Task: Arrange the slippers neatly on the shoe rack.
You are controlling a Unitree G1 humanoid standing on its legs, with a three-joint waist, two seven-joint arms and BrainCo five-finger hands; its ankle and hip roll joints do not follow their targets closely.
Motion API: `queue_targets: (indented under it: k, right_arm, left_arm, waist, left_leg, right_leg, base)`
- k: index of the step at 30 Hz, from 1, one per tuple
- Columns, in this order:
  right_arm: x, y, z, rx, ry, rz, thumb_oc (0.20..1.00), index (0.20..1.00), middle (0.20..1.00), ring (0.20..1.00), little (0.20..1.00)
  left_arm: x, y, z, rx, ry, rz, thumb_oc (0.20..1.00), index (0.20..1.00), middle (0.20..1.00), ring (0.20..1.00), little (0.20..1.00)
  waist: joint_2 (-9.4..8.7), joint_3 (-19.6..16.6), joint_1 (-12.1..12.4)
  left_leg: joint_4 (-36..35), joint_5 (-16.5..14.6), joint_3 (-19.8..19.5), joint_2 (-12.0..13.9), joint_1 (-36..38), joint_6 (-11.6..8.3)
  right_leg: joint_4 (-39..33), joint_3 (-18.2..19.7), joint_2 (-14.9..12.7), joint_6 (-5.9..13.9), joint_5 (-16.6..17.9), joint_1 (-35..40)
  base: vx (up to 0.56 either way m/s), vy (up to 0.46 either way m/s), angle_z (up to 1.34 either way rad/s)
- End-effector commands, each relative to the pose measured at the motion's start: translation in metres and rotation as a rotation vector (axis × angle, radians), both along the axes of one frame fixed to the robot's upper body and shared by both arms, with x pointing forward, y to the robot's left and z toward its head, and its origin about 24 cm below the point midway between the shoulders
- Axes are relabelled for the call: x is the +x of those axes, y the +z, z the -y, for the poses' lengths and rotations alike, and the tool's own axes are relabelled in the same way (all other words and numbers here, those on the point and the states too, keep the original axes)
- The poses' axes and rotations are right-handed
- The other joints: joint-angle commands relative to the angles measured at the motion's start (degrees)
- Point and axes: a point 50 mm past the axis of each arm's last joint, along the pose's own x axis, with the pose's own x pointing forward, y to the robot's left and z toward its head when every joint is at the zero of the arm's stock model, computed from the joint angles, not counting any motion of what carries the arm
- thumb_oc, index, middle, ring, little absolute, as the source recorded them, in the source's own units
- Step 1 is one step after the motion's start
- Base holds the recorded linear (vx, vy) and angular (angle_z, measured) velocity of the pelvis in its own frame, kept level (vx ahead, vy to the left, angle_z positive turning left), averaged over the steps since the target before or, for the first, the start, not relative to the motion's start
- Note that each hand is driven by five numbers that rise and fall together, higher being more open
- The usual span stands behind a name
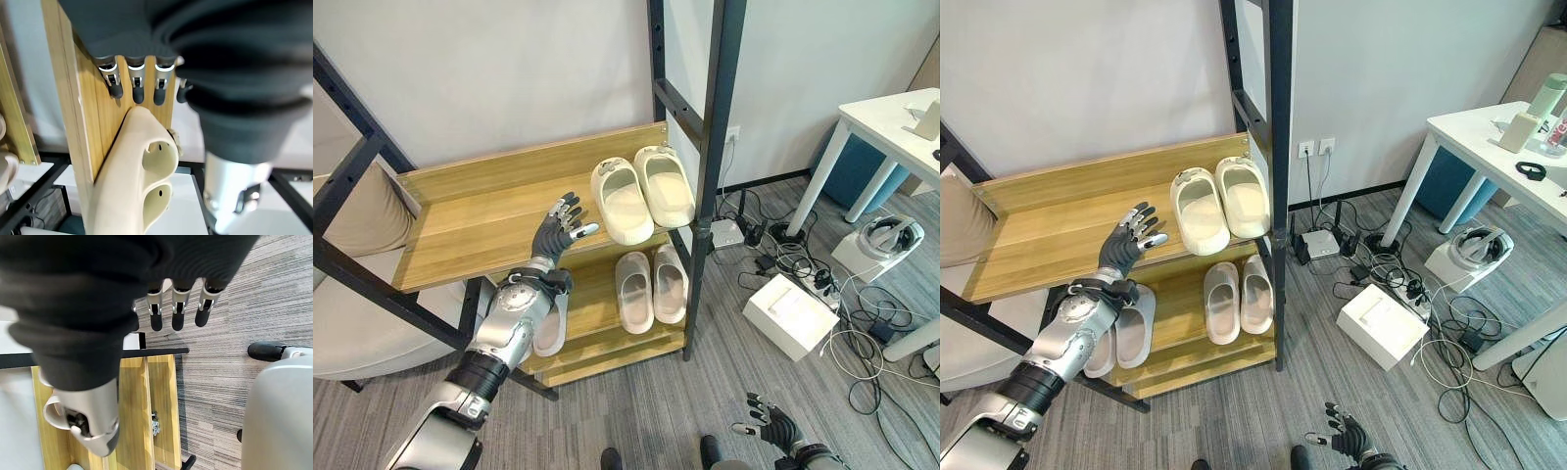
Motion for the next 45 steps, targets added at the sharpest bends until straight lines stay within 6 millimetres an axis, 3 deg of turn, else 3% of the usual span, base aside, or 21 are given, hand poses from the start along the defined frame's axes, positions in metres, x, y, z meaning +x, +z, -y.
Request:
queue_targets:
  k: [1, 7, 10, 14, 16, 17, 18, 20, 21, 22, 23, 25, 26, 28, 30, 33, 34, 35, 37, 41, 45]
  right_arm:
    - [0.02, 0.014, -0.014, 0.041, 0.063, 0.098, 1.0, 1.0, 1.0, 1.0, 1.0]
    - [0.019, 0.011, -0.019, 0.042, 0.079, 0.088, 1.0, 1.0, 1.0, 1.0, 1.0]
    - [0.031, 0.014, -0.025, 0.048, 0.038, 0.147, 1.0, 1.0, 1.0, 1.0, 1.0]
    - [0.036, 0.016, -0.023, 0.052, 0.016, 0.174, 1.0, 1.0, 1.0, 1.0, 1.0]
    - [0.039, 0.015, -0.021, 0.058, -0.001, 0.171, 1.0, 1.0, 1.0, 1.0, 1.0]
    - [0.038, 0.015, -0.022, 0.059, 0.0, 0.17, 1.0, 1.0, 1.0, 1.0, 1.0]
    - [0.038, 0.014, -0.021, 0.069, -0.001, 0.165, 1.0, 1.0, 1.0, 1.0, 1.0]
    - [0.036, 0.012, -0.023, 0.077, 0.006, 0.154, 1.0, 1.0, 1.0, 1.0, 1.0]
    - [0.031, 0.011, -0.025, 0.1, 0.03, 0.139, 1.0, 1.0, 1.0, 1.0, 1.0]
    - [0.029, 0.01, -0.025, 0.107, 0.045, 0.133, 1.0, 1.0, 1.0, 1.0, 1.0]
    - [0.029, 0.01, -0.026, 0.108, 0.049, 0.133, 1.0, 1.0, 1.0, 1.0, 1.0]
    - [0.029, 0.01, -0.025, 0.104, 0.053, 0.135, 1.0, 1.0, 1.0, 1.0, 1.0]
    - [0.03, 0.011, -0.023, 0.097, 0.049, 0.137, 1.0, 1.0, 1.0, 1.0, 1.0]
    - [0.032, 0.012, -0.02, 0.09, 0.045, 0.146, 1.0, 1.0, 1.0, 1.0, 1.0]
    - [0.035, 0.014, -0.019, 0.091, 0.058, 0.158, 1.0, 1.0, 1.0, 1.0, 1.0]
    - [0.036, 0.017, -0.016, 0.094, 0.046, 0.171, 1.0, 1.0, 1.0, 1.0, 1.0]
    - [0.036, 0.017, -0.016, 0.094, 0.046, 0.171, 1.0, 1.0, 1.0, 1.0, 1.0]
    - [0.035, 0.017, -0.012, 0.089, 0.028, 0.168, 1.0, 1.0, 1.0, 1.0, 1.0]
    - [0.033, 0.016, -0.009, 0.086, 0.01, 0.161, 1.0, 1.0, 1.0, 1.0, 1.0]
    - [0.032, 0.011, -0.003, 0.053, -0.058, 0.141, 1.0, 1.0, 1.0, 1.0, 1.0]
    - [0.031, 0.006, 0.002, 0.003, -0.085, 0.12, 1.0, 1.0, 1.0, 1.0, 1.0]
  left_arm:
    - [0.019, 0.014, 0.015, -0.105, -0.004, 0.004, 1.0, 1.0, 1.0, 1.0, 1.0]
    - [0.029, 0.026, 0.028, -0.081, 0.073, 0.065, 1.0, 1.0, 1.0, 1.0, 1.0]
    - [0.014, 0.056, 0.013, 0.052, 0.299, 0.296, 1.0, 1.0, 1.0, 1.0, 1.0]
    - [-0.006, 0.073, 0.003, 0.162, 0.317, 0.451, 1.0, 1.0, 1.0, 1.0, 1.0]
    - [-0.036, 0.099, 0.01, 0.171, 0.148, 0.637, 1.0, 1.0, 1.0, 1.0, 1.0]
    - [-0.037, 0.098, 0.01, 0.172, 0.147, 0.635, 1.0, 1.0, 1.0, 1.0, 1.0]
    - [-0.053, 0.113, 0.017, 0.15, -0.016, 0.725, 1.0, 1.0, 1.0, 1.0, 1.0]
    - [-0.06, 0.114, 0.02, 0.118, -0.107, 0.737, 1.0, 1.0, 1.0, 1.0, 1.0]
    - [-0.081, 0.116, 0.041, 0.083, -0.463, 0.737, 1.0, 1.0, 1.0, 1.0, 1.0]
    - [-0.087, 0.102, 0.058, 0.017, -0.656, 0.643, 1.0, 1.0, 1.0, 1.0, 1.0]
    - [-0.089, 0.102, 0.056, 0.002, -0.641, 0.647, 1.0, 1.0, 1.0, 1.0, 1.0]
    - [-0.097, 0.066, 0.07, 0.037, -0.738, 0.496, 1.0, 1.0, 1.0, 1.0, 1.0]
    - [-0.103, 0.034, 0.075, 0.03, -0.783, 0.336, 1.0, 1.0, 1.0, 1.0, 1.0]
    - [-0.109, 0.021, 0.073, 0.15, -0.851, 0.286, 1.0, 1.0, 1.0, 1.0, 1.0]
    - [-0.114, -0.014, 0.064, 0.211, -0.86, 0.126, 1.0, 1.0, 1.0, 1.0, 1.0]
    - [-0.131, -0.091, 0.031, 0.284, -0.689, -0.196, 1.0, 1.0, 1.0, 1.0, 1.0]
    - [-0.131, -0.091, 0.031, 0.284, -0.689, -0.196, 1.0, 1.0, 1.0, 1.0, 1.0]
    - [-0.146, -0.127, 0.009, 0.314, -0.557, -0.367, 1.0, 1.0, 1.0, 1.0, 1.0]
    - [-0.162, -0.155, -0.011, 0.28, -0.392, -0.509, 1.0, 1.0, 1.0, 1.0, 1.0]
    - [-0.193, -0.201, -0.045, 0.183, 0.052, -0.767, 1.0, 1.0, 1.0, 1.0, 1.0]
    - [-0.207, -0.22, -0.056, 0.129, 0.267, -0.897, 1.0, 1.0, 1.0, 1.0, 1.0]
  waist:
    - [-2.16, 1.14, -1.92]
    - [-2.74, 0.69, -2.48]
    - [-3.42, 0.43, -1.55]
    - [-3.78, -0.01, -0.56]
    - [-3.77, -0.51, 1.33]
    - [-3.82, -0.6, 1.24]
    - [-3.79, -0.75, 1.96]
    - [-3.84, -0.93, 2.17]
    - [-3.88, -1.29, 2.57]
    - [-3.71, -1.19, 2.74]
    - [-3.79, -1.38, 2.82]
    - [-3.85, -1.24, 3.11]
    - [-3.81, -0.86, 3.25]
    - [-3.77, -0.86, 3.34]
    - [-3.77, -0.67, 3.37]
    - [-4.02, -0.62, 3.6]
    - [-4.0, -0.62, 3.6]
    - [-4.22, -0.69, 3.84]
    - [-4.31, -0.81, 4.02]
    - [-4.84, -1.26, 4.69]
    - [-5.2, -1.3, 4.66]
  left_leg:
    - [0.17, -1.41, 0.22, 2.85, 2.57, -3.01]
    - [0.17, -1.79, 0.31, 2.7, 2.98, -2.83]
    - [0.17, -1.84, -0.25, 2.64, 3.26, -2.87]
    - [0.17, -1.99, -0.5, 2.55, 3.29, -2.97]
    - [0.17, -2.04, -1.41, 2.39, 3.01, -2.97]
    - [0.17, -2.04, -1.44, 2.37, 3.0, -2.96]
    - [0.17, -2.03, -1.79, 2.3, 2.92, -2.95]
    - [0.17, -2.09, -1.99, 2.25, 2.89, -2.94]
    - [0.17, -2.29, -2.25, 2.08, 3.0, -2.83]
    - [0.17, -2.51, -2.38, 1.99, 3.33, -2.73]
    - [0.17, -2.42, -2.45, 1.91, 3.13, -2.67]
    - [0.17, -2.51, -2.64, 1.82, 3.26, -2.52]
    - [0.17, -2.7, -2.69, 1.76, 3.55, -2.4]
    - [0.17, -2.61, -2.7, 1.68, 3.3, -2.24]
    - [0.17, -2.62, -2.7, 1.64, 3.29, -2.07]
    - [0.17, -2.64, -2.57, 1.49, 3.41, -1.87]
    - [0.17, -2.64, -2.57, 1.49, 3.41, -1.87]
    - [0.17, -2.54, -2.61, 1.49, 3.48, -1.76]
    - [0.17, -2.38, -2.72, 1.52, 3.47, -1.67]
    - [0.17, -2.1, -2.9, 1.53, 3.44, -1.45]
    - [0.17, -1.93, -2.91, 1.59, 3.41, -1.46]
  right_leg:
    - [0.08, -0.72, -2.67, 5.5, -3.37, 1.4]
    - [0.08, -0.47, -2.78, 5.44, -3.49, 1.63]
    - [0.08, -0.93, -2.84, 5.19, -3.83, 2.25]
    - [0.08, -1.31, -2.91, 5.21, -3.92, 2.69]
    - [0.08, -2.4, -3.26, 5.26, -3.73, 3.09]
    - [0.08, -2.43, -3.28, 5.27, -3.75, 3.09]
    - [0.08, -2.79, -3.42, 5.34, -3.6, 3.18]
    - [0.08, -3.02, -3.5, 5.4, -3.63, 3.25]
    - [0.08, -3.16, -3.62, 5.58, -3.61, 3.43]
    - [0.08, -3.37, -3.73, 5.69, -3.69, 3.82]
    - [0.08, -3.38, -3.79, 5.66, -3.6, 3.64]
    - [0.08, -3.61, -3.89, 5.67, -3.69, 3.91]
    - [0.08, -3.71, -3.92, 5.68, -3.81, 4.26]
    - [0.08, -3.7, -3.95, 5.77, -3.66, 3.99]
    - [0.08, -3.66, -4.04, 5.94, -3.67, 3.94]
    - [0.08, -3.16, -4.11, 6.04, -3.54, 3.76]
    - [0.08, -3.16, -4.11, 6.04, -3.54, 3.76]
    - [0.08, -3.12, -4.16, 6.0, -3.44, 3.75]
    - [0.08, -3.22, -4.19, 5.96, -3.41, 3.82]
    - [0.08, -3.38, -4.15, 5.63, -3.38, 3.99]
    - [0.08, -3.46, -4.06, 5.41, -3.48, 4.08]
  base:
    - [0.01, 0.005, -0.11]
    - [0.0, 0.002, -0.03]
    - [0.0, -0.001, -0.02]
    - [0.0, 0.003, 0.0]
    - [-0.01, 0.018, 0.07]
    - [-0.02, 0.021, 0.1]
    - [-0.01, 0.014, 0.2]
    - [0.0, 0.017, 0.32]
    - [0.01, 0.031, 0.2]
    - [0.01, 0.029, 0.14]
    - [0.0, 0.021, 0.03]
    - [0.0, 0.016, 0.0]
    - [-0.01, 0.013, -0.08]
    - [-0.02, 0.013, -0.08]
    - [0.0, 0.0, 0.0]
    - [0.0, 0.0, 0.0]
    - [0.0, 0.0, 0.0]
    - [0.0, 0.014, 0.05]
    - [0.0, 0.009, 0.02]
    - [0.0, 0.005, 0.05]
    - [0.0, -0.002, 0.01]
